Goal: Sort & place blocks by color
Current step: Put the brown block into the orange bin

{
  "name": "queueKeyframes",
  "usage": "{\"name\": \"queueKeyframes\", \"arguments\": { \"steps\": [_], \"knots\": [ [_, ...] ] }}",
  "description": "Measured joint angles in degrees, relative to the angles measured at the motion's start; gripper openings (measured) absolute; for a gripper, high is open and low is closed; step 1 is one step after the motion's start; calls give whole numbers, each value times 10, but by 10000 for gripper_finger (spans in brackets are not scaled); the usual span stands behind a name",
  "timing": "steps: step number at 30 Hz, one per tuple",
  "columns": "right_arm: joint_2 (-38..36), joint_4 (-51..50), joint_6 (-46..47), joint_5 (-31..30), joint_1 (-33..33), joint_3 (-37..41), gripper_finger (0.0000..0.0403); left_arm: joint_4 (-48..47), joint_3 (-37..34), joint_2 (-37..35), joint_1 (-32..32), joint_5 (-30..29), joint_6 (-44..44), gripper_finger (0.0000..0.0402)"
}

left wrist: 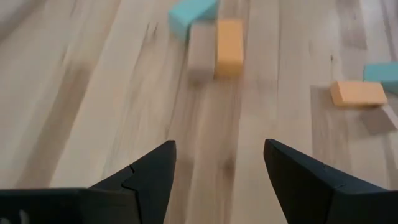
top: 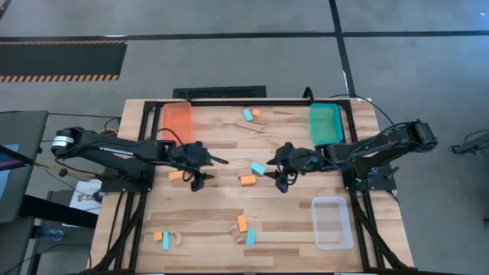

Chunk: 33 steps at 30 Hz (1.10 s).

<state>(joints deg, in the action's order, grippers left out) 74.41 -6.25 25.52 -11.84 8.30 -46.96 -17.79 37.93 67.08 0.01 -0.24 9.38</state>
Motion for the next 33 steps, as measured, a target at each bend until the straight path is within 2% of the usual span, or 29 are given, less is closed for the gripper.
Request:
{"name": "queueKeyframes", "arguments": {
  "steps": [4, 9, 14, 19, 33],
  "knots": [
    [-5, -15, 1, 4, 7, 0, 255, 71, 25, 72, 6, -1, -36, 242],
    [-9, -24, 1, 5, 20, 0, 256, 65, 101, 180, 8, -53, -104, 243],
    [-9, -38, 2, 5, 34, 0, 256, 53, 167, 261, 8, -41, -137, 243],
    [-9, -51, 1, 5, 43, 0, 256, 14, 193, 306, 8, -28, -135, 243],
    [-9, -64, 0, 5, 43, 1, 256, 59, 196, 352, 8, -20, -121, 243]
  ]
}}
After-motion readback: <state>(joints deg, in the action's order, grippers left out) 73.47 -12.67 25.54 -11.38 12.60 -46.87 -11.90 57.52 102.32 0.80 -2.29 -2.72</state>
